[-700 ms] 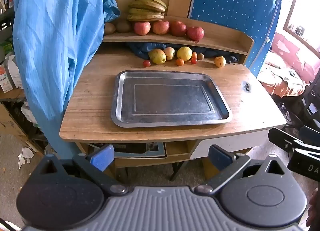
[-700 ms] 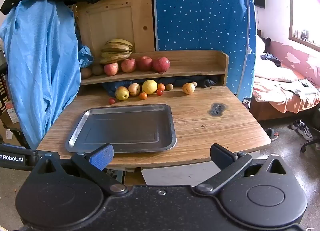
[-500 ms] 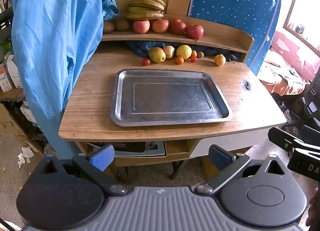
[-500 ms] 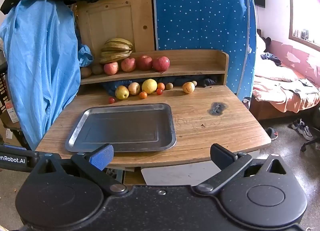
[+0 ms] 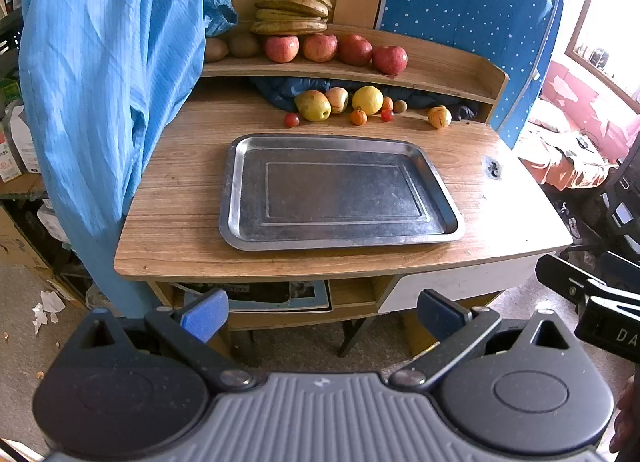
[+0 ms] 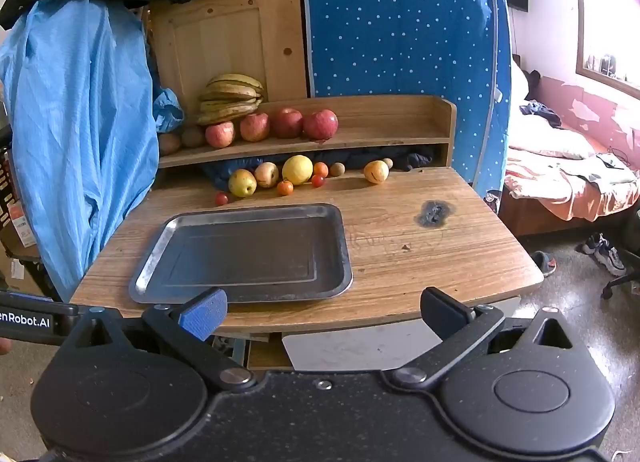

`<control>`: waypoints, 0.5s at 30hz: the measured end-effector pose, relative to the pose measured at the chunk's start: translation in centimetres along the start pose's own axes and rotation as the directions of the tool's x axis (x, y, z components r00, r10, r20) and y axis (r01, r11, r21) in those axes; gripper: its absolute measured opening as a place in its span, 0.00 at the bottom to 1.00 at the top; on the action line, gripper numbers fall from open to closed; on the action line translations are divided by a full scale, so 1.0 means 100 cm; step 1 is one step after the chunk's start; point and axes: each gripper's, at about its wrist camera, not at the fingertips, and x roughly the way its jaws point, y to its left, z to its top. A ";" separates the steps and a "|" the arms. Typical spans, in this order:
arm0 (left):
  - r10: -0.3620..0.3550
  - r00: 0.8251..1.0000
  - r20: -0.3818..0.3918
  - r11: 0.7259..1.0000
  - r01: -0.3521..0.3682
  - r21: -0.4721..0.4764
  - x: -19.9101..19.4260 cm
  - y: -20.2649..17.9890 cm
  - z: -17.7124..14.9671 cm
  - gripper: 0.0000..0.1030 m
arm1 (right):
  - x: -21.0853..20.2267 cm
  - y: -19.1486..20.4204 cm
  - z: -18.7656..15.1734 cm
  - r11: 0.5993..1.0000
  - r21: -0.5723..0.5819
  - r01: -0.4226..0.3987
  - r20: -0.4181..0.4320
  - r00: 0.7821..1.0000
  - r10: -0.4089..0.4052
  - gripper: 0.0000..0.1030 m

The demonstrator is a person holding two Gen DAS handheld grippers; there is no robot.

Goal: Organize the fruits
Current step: 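Move both grippers over the steel tray toward the table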

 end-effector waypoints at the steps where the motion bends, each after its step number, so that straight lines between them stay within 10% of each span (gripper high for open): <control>1: -0.002 1.000 -0.001 1.000 0.002 -0.001 0.000 0.000 0.000 1.00 | 0.000 0.000 0.001 1.000 0.000 0.001 0.000 1.000 -0.001 1.00; 15: -0.011 1.000 -0.017 1.000 0.010 -0.007 0.005 0.002 0.000 1.00 | 0.003 0.000 -0.004 1.000 0.000 0.006 -0.004 1.000 -0.006 1.00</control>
